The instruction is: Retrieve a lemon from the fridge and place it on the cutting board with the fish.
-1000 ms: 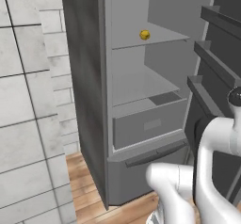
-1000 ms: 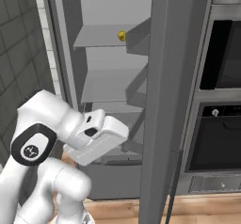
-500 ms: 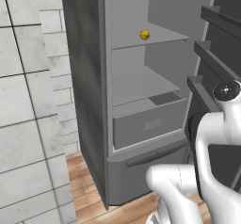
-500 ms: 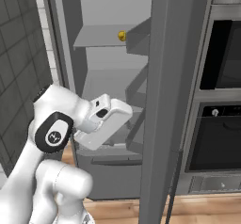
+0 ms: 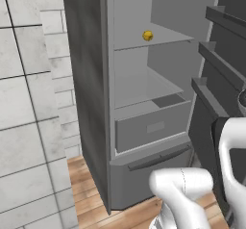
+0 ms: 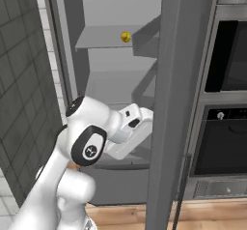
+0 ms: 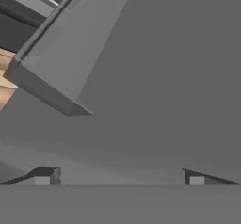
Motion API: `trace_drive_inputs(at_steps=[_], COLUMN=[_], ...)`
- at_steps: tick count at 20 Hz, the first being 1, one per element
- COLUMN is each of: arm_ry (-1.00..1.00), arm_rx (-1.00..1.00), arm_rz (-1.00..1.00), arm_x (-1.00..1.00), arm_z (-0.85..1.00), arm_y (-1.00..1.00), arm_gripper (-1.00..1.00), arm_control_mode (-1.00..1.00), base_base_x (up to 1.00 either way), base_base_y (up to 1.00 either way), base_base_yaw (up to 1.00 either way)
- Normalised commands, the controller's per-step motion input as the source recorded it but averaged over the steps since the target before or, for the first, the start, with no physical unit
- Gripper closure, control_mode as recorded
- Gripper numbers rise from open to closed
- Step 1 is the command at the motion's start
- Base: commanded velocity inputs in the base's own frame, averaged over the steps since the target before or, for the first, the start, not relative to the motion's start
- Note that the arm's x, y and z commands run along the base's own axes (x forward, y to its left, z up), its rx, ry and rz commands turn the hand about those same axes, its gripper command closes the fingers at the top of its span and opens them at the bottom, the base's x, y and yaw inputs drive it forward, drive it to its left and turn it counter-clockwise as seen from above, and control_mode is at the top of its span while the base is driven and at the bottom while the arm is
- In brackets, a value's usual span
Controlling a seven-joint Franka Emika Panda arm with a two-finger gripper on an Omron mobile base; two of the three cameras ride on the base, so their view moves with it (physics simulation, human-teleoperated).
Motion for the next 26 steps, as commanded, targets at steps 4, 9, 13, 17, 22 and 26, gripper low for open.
trace_drive_inputs(at_steps=[4, 9, 13, 17, 22, 26], arm_ry=[0.0, 0.01, 0.0, 0.01, 0.0, -0.08], arm_rx=[-0.02, 0.01, 0.12, 0.24, 0.17, 0.13], arm_rz=[-0.05, -0.06, 0.0, 0.01, 0.0, -0.02], arm_x=[0.38, 0.52, 0.51, 0.06, -0.83, -0.55], arm_z=[-0.27, -0.19, 0.0, 0.39, 0.76, 0.25], arm_y=[-0.57, -0.98, -1.0, -0.93, 0.34, 1.0], arm_gripper=[-1.0, -1.0, -1.0, -1.0, -1.0, -1.0], arm_control_mode=[-1.0, -1.0, -1.0, -1.0, -1.0, -1.0], base_base_x=[0.0, 0.0, 0.0, 0.0, 0.0, 0.0], base_base_y=[0.0, 0.0, 0.0, 0.0, 0.0, 0.0], base_base_yaw=[0.0, 0.0, 0.0, 0.0, 0.0, 0.0])
